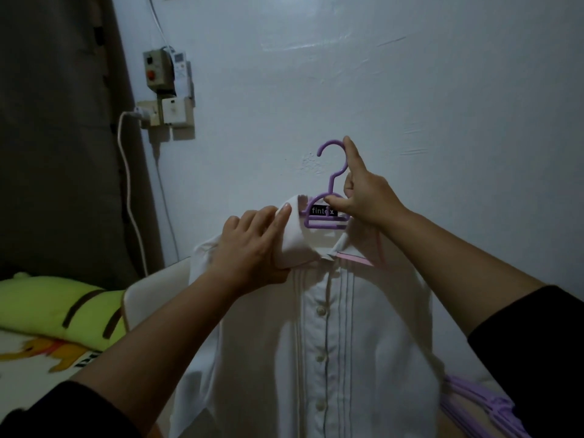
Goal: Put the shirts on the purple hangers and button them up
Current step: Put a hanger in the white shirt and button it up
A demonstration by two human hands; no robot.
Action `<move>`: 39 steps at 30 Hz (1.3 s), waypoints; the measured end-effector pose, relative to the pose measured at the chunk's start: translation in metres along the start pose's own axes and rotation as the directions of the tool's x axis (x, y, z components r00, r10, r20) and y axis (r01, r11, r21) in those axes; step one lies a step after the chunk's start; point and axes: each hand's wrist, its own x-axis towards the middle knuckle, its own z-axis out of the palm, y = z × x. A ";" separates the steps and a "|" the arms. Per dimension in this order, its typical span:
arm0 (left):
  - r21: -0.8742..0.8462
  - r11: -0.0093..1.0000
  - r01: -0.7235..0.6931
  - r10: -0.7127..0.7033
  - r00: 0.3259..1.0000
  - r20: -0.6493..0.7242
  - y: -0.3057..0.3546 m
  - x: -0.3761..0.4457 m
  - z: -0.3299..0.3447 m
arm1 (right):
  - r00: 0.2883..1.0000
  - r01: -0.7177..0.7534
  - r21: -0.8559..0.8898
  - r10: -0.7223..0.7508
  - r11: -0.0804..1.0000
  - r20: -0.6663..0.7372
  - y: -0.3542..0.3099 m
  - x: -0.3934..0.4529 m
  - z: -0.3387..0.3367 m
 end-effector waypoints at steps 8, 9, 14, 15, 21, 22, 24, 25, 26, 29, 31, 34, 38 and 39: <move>0.100 0.987 0.124 -0.130 0.990 0.057 -0.043 -0.021 0.003 | 0.989 0.094 -0.013 -0.094 0.996 -0.115 -0.026 0.015 0.067; 0.106 0.981 0.162 -0.169 0.984 0.061 -0.050 -0.023 0.004 | 0.986 0.101 -0.035 -0.105 0.994 -0.127 -0.028 0.015 0.078; 0.161 0.932 0.325 -0.339 0.938 0.072 -0.090 -0.039 0.017 | 0.998 0.061 -0.083 -0.059 0.995 0.028 -0.030 0.011 0.134; 0.179 0.921 0.345 -0.363 0.929 0.077 -0.098 -0.042 0.021 | 0.996 0.040 -0.064 -0.034 0.997 0.080 -0.030 0.011 0.147; 0.247 0.838 0.486 -0.528 0.837 0.146 -0.146 -0.076 0.057 | 0.962 -0.018 -0.039 0.028 0.999 0.272 -0.039 0.017 0.226; 0.267 0.818 0.510 -0.562 0.809 0.173 -0.153 -0.082 0.065 | 0.956 -0.019 -0.041 0.030 0.999 0.292 -0.042 0.018 0.238; 0.299 0.772 0.561 -0.627 0.747 0.219 -0.166 -0.094 0.079 | 0.944 -0.017 -0.034 0.027 0.999 0.328 -0.046 0.019 0.260; 0.308 0.748 0.588 -0.658 0.718 0.226 -0.173 -0.100 0.085 | 0.938 -0.016 -0.029 0.025 0.999 0.346 -0.048 0.020 0.271; 0.315 0.724 0.614 -0.686 0.691 0.229 -0.179 -0.106 0.091 | 0.931 -0.015 -0.024 0.022 1.000 0.363 -0.049 0.021 0.281; 0.333 0.643 0.690 -0.766 0.589 0.258 -0.202 -0.120 0.107 | 0.915 -0.011 -0.008 0.013 1.000 0.402 -0.055 0.024 0.309; 0.352 0.580 0.735 -0.814 0.506 0.284 -0.217 -0.131 0.118 | 0.906 -0.008 -0.003 0.009 1.000 0.424 -0.058 0.024 0.326; 0.393 0.513 0.763 -0.847 0.375 0.376 -0.232 -0.146 0.132 | 0.888 -0.006 -0.016 0.013 1.000 0.459 -0.062 0.023 0.349; 0.426 0.535 0.730 -0.820 0.327 0.470 -0.239 -0.143 0.142 | 0.864 -0.011 -0.025 0.022 1.000 0.503 -0.070 0.019 0.371; 0.413 0.531 0.740 -0.815 0.313 0.488 -0.240 -0.140 0.143 | 0.859 -0.009 -0.022 0.019 1.000 0.511 -0.073 0.018 0.375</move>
